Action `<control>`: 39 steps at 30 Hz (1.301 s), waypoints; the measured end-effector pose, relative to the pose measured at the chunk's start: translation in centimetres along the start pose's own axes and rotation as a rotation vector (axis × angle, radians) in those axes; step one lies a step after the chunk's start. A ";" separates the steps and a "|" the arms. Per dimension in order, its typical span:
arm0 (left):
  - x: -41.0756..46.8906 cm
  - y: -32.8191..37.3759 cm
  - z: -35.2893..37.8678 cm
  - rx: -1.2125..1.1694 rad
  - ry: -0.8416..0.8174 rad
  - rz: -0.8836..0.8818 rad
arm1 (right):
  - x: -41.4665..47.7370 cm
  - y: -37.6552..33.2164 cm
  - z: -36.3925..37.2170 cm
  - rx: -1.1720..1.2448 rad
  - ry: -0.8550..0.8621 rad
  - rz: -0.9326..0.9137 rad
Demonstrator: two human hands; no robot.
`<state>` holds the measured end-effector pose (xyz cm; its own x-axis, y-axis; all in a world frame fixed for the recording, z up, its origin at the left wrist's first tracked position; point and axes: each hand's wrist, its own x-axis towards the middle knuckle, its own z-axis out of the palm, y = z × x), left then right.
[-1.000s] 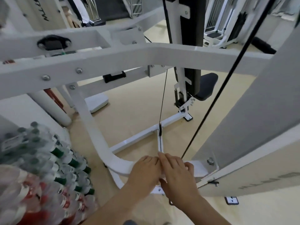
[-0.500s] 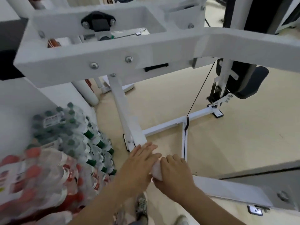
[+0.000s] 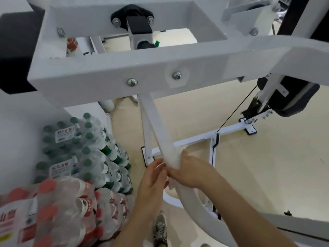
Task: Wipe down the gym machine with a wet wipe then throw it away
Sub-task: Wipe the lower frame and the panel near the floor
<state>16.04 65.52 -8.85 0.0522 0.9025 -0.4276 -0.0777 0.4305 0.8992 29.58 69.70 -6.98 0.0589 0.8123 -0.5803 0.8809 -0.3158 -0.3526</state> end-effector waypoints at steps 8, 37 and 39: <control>3.6 1.2 0.3 -0.105 0.026 -0.071 | 2.8 -4.7 1.8 0.187 0.287 -0.097; 18.6 6.9 -0.2 0.183 0.046 -0.099 | 7.8 -5.7 -2.6 0.473 0.283 -0.091; 18.1 6.2 0.0 0.159 0.063 -0.151 | 5.9 -5.0 -1.2 0.485 0.217 -0.162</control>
<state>16.47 84.57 -11.01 -0.0112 0.8291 -0.5590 0.0848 0.5578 0.8256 26.07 76.66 -7.79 0.0815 0.9354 -0.3441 0.5727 -0.3265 -0.7519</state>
